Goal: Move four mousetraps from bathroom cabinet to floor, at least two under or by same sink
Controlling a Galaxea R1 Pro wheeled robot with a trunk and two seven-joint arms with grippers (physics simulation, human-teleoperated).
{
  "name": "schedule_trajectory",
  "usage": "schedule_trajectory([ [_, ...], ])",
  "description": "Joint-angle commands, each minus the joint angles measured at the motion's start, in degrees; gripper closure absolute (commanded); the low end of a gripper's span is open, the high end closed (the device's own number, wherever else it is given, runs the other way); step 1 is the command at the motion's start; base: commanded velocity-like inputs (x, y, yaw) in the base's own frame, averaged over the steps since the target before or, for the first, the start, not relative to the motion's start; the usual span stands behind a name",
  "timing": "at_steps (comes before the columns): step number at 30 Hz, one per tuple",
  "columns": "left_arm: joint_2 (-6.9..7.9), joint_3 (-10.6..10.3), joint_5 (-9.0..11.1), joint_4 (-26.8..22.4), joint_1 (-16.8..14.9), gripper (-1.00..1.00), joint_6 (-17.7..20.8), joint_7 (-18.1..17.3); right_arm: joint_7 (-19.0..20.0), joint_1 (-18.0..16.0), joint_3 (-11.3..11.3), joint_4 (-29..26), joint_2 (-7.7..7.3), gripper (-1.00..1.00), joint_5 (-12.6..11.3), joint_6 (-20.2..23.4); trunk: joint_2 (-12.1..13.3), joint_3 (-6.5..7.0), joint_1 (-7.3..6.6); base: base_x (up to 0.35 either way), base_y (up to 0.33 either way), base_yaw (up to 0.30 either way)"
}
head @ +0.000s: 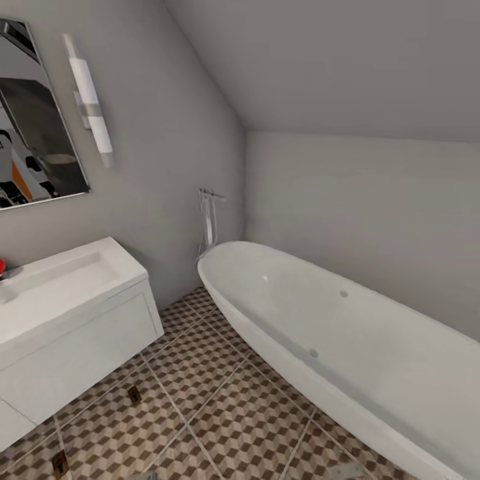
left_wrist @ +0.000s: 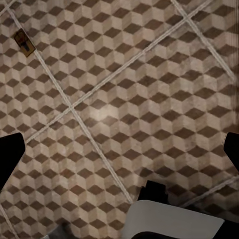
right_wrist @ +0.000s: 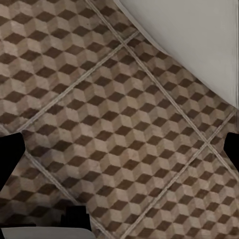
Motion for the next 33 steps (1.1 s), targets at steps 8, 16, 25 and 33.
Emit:
schedule_trajectory([
  [8, 0.02, 0.0, 0.0, -0.01, 0.0, -1.0, 0.02, -0.03, 0.02, 0.02, -0.01, 0.0, -0.06, -1.0, 0.0, 0.0, 0.0, 0.51, 0.0, 0.0, 0.0, -0.23],
  [16, 0.02, 0.0, 0.0, -0.02, 0.0, -1.0, 0.01, -0.03, 0.0, 0.02, -0.01, 0.05, -0.06, -1.0, 0.0, 0.0, 0.0, 1.03, 0.0, 0.0, 0.0, -0.23],
  [25, -0.02, 0.0, 0.0, 0.03, 0.0, -1.0, 0.0, -0.07, 0.0, 0.02, -0.01, 0.06, -0.06, -1.0, 0.0, 0.0, 0.0, 1.6, 0.0, 0.0, 0.0, -0.23],
  [33, -0.13, 0.0, 0.0, -0.12, 0.0, -1.0, 0.0, -0.11, 0.02, 0.02, -0.01, 0.1, -0.01, -1.0, 0.0, 0.0, 0.0, 2.12, 0.0, 0.0, 0.0, -0.23],
])
